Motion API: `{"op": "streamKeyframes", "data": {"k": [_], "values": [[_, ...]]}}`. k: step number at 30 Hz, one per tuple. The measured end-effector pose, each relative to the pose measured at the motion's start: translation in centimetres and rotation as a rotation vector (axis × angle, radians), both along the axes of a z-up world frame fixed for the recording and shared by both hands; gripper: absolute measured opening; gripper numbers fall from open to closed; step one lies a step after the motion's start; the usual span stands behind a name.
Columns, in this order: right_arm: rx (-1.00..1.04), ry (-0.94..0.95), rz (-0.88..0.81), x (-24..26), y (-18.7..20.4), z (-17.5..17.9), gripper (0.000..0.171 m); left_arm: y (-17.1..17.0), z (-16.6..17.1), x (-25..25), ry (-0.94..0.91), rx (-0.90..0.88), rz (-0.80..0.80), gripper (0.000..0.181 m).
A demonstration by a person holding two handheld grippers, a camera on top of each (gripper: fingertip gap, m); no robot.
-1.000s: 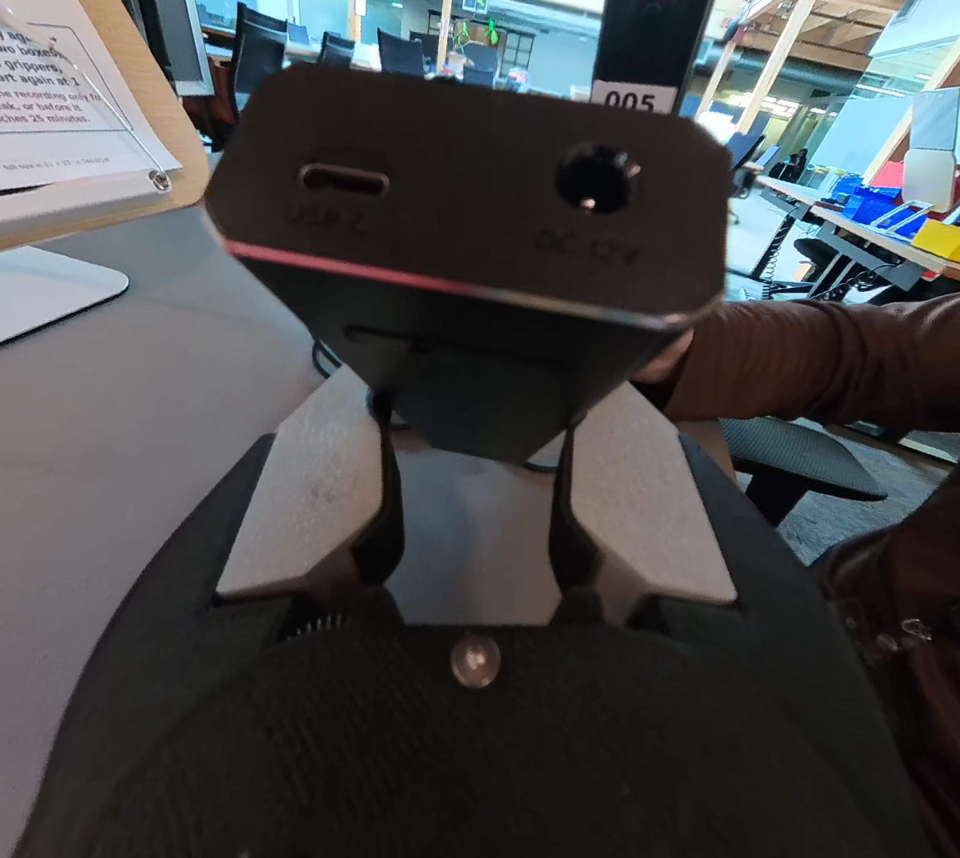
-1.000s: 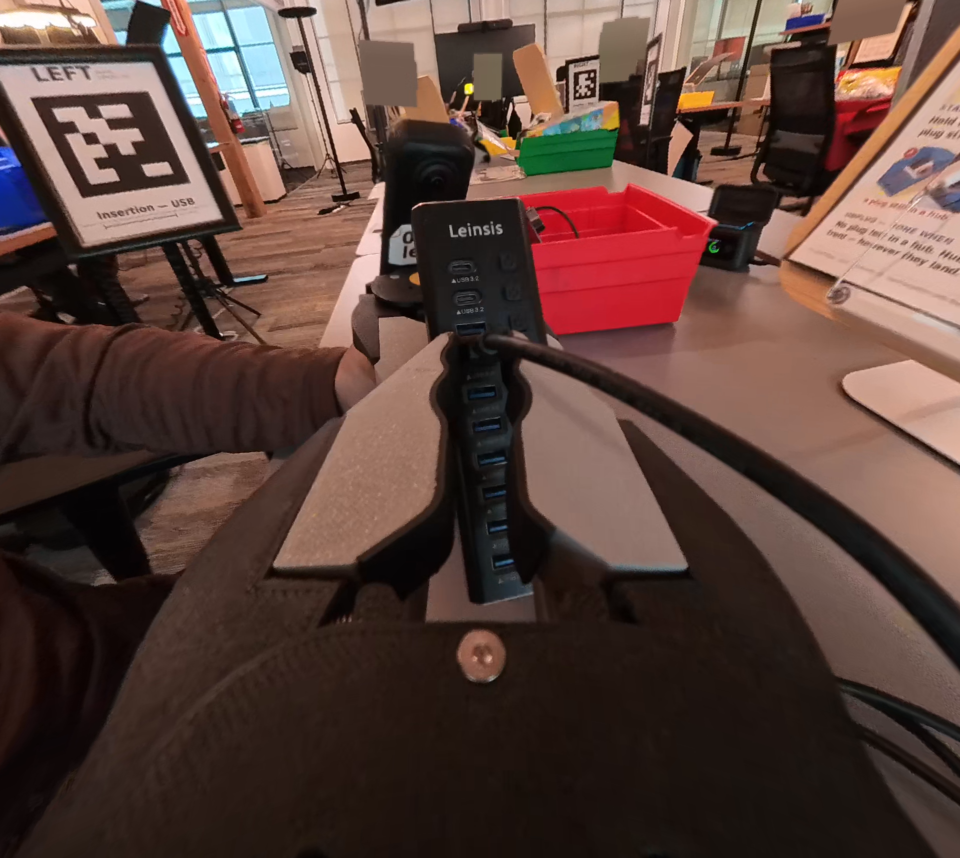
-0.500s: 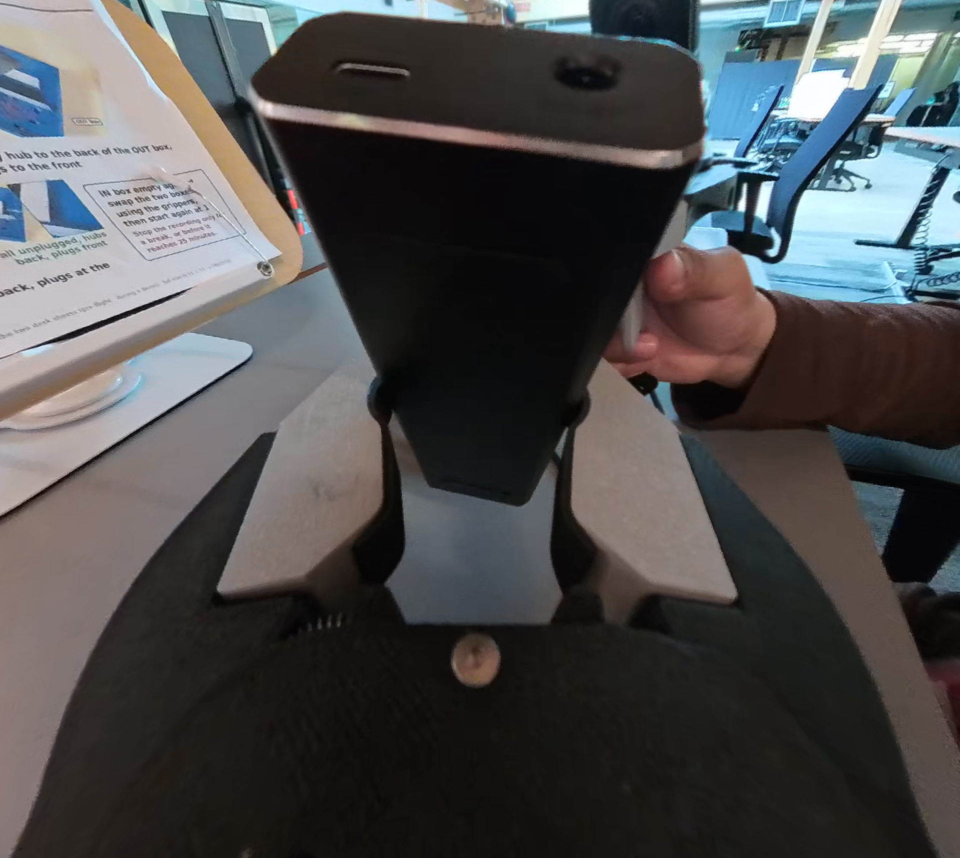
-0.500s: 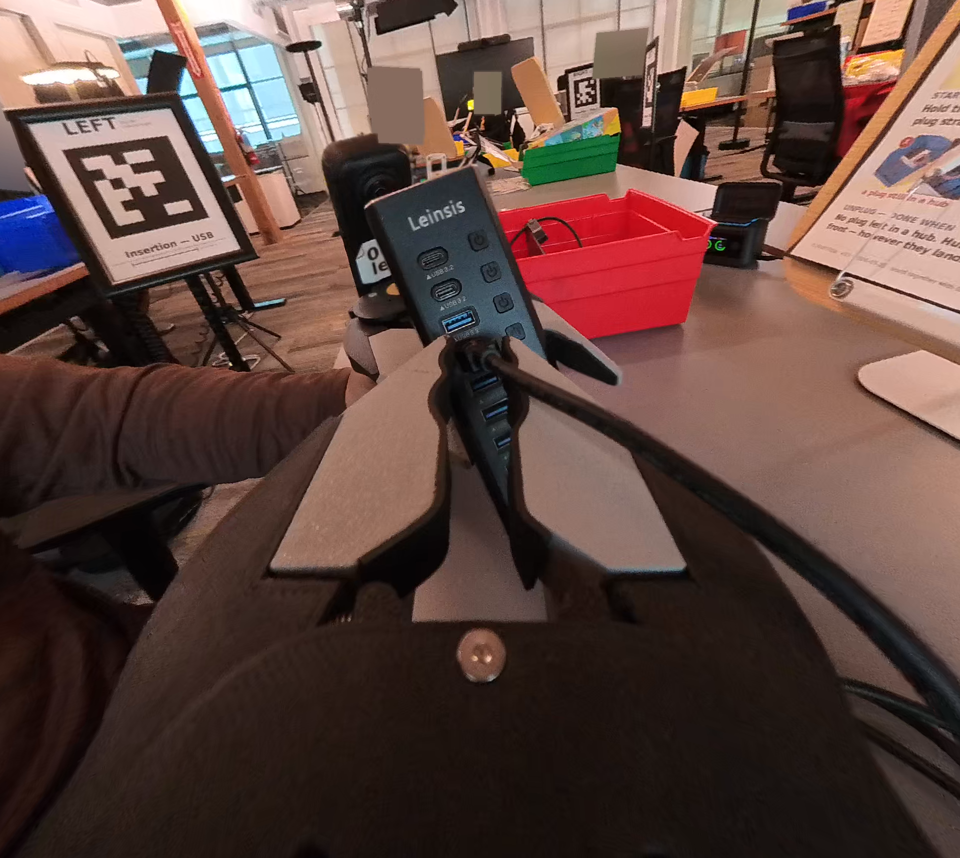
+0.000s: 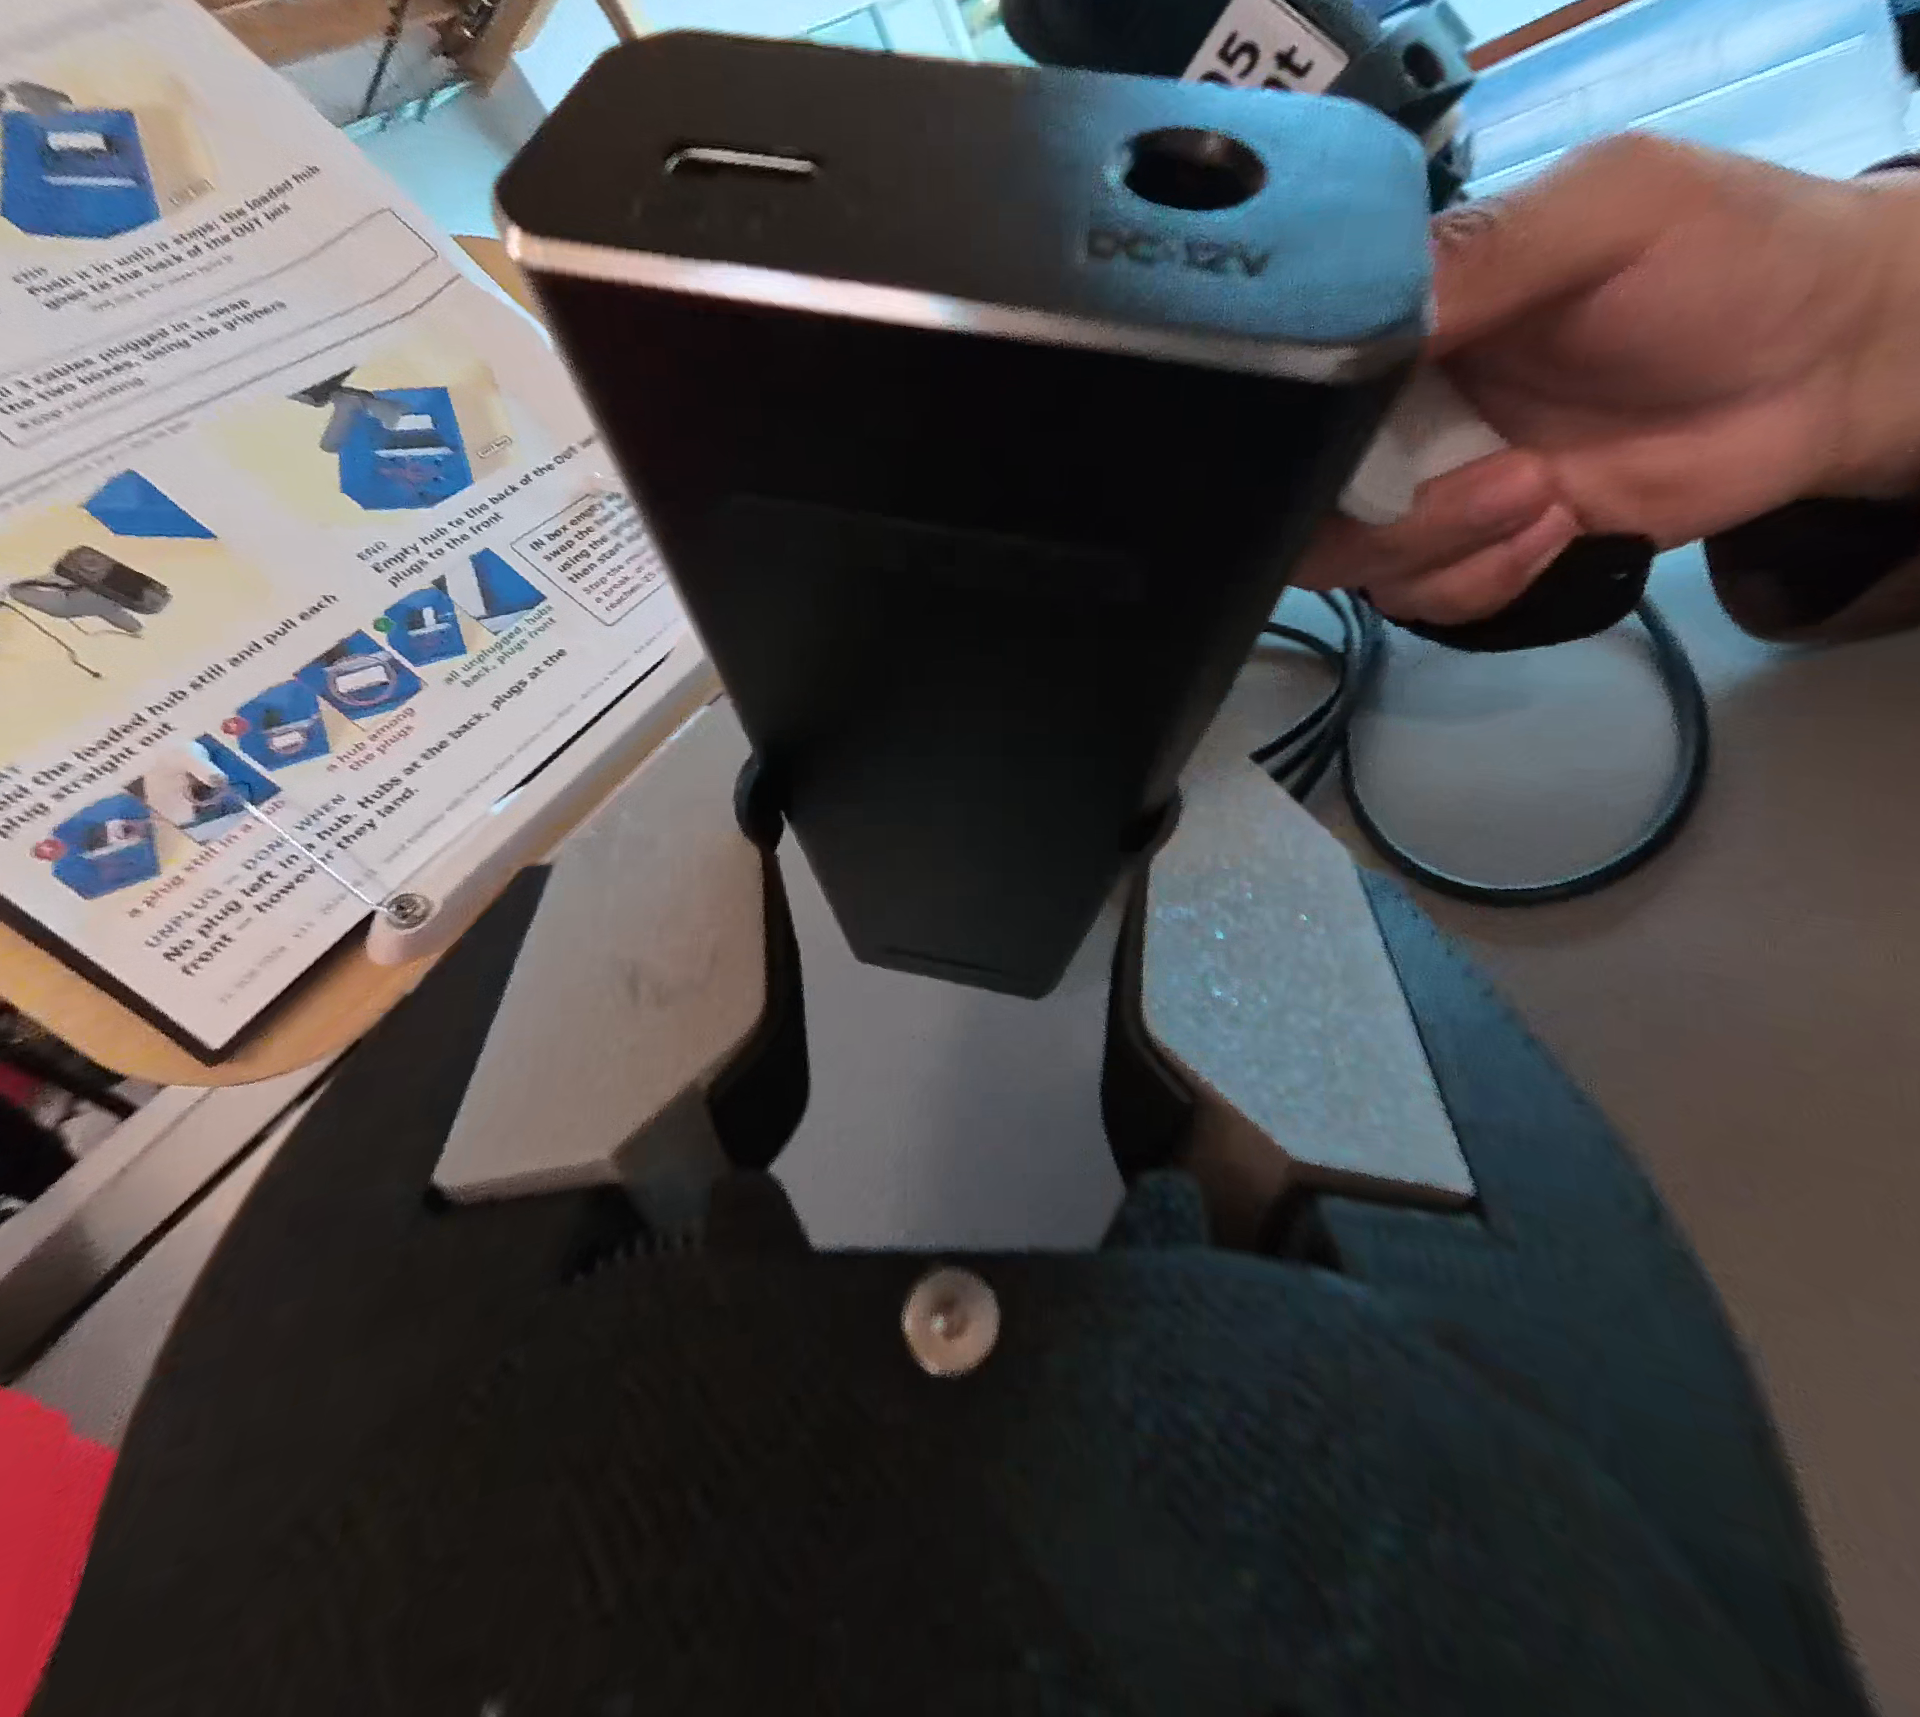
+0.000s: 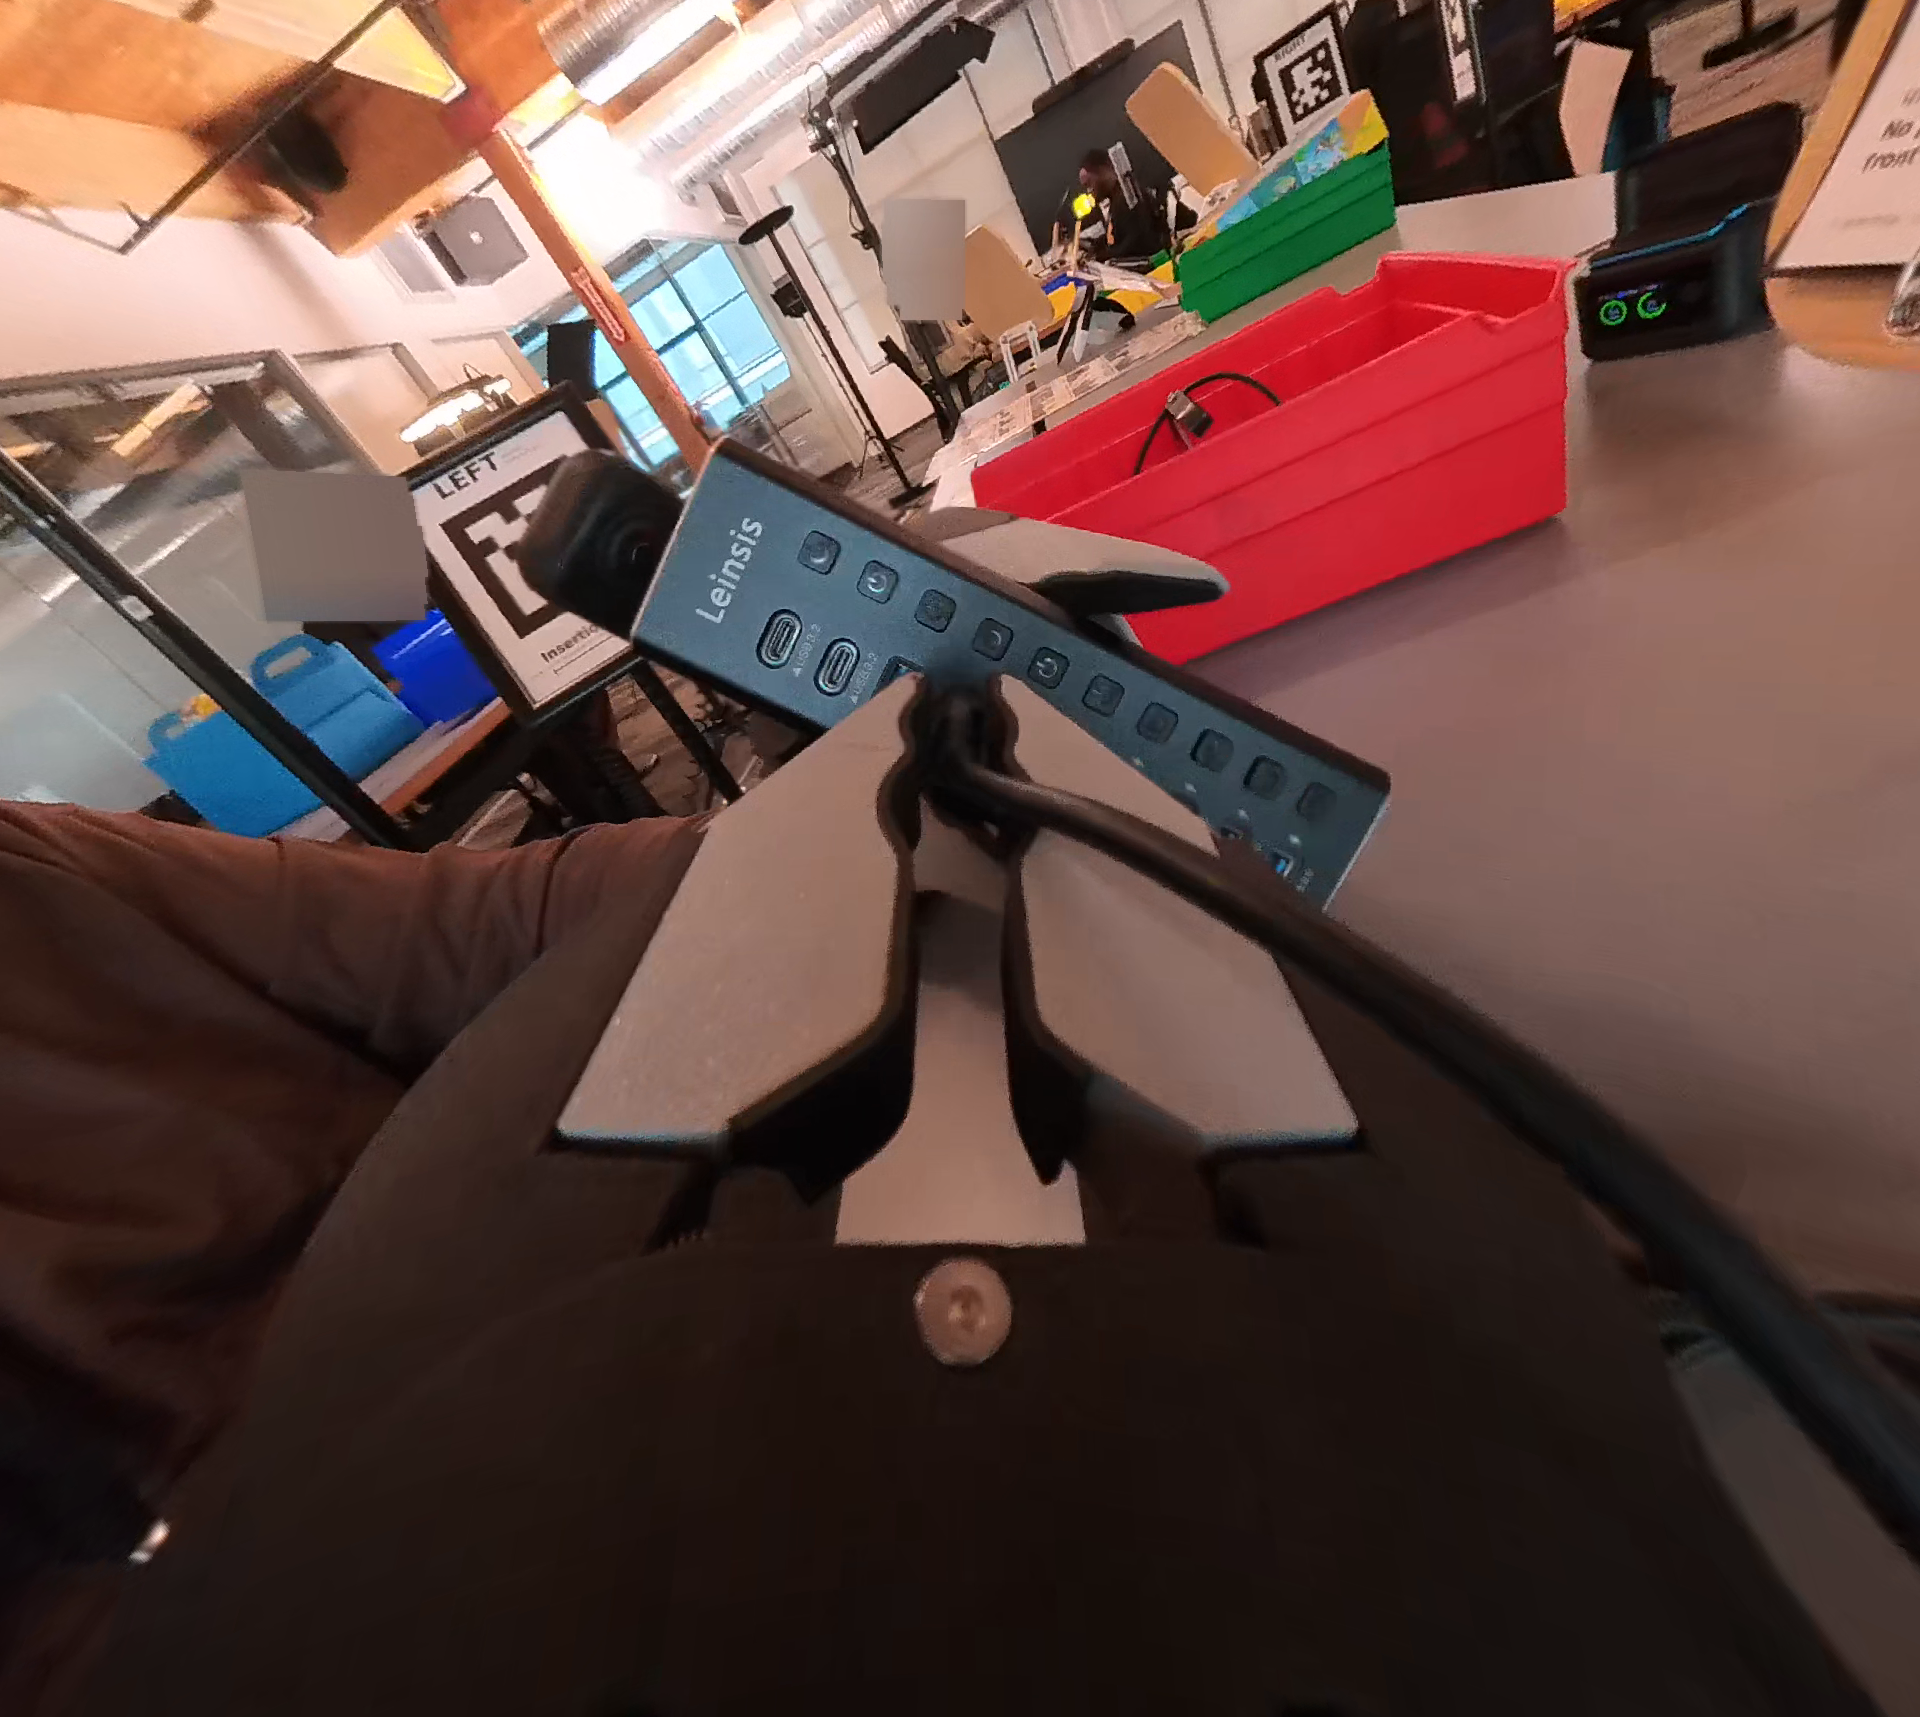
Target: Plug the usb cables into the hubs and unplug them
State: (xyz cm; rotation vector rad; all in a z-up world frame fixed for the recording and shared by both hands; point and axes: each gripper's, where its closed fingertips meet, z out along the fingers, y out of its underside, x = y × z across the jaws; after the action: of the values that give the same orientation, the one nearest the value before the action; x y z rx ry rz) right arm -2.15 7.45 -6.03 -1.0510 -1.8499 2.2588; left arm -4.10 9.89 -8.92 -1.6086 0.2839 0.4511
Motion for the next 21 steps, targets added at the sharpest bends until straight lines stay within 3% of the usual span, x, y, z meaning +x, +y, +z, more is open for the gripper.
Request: {"op": "streamKeyframes", "data": {"k": [1,8,15,21], "values": [[-0.003,-0.013,0.006,0.0,0.0,-0.1,0.006,0.0,0.0,-0.1,0.017,-0.003,0.013,0.068],[-0.003,-0.045,0.024,0.0,0.4,-0.4,0.012,-0.3,0.2,-0.7,0.046,0.004,0.058,0.068],[0.019,-0.052,0.033,0.0,0.5,-0.8,0.006,-0.2,-0.2,-0.9,0.068,-0.024,0.085,0.068],[0.12,-0.09,0.028,0.0,1.1,-2.5,0.006,0.2,-2.2,-1.3,0.116,-0.145,0.142,0.068]]}}
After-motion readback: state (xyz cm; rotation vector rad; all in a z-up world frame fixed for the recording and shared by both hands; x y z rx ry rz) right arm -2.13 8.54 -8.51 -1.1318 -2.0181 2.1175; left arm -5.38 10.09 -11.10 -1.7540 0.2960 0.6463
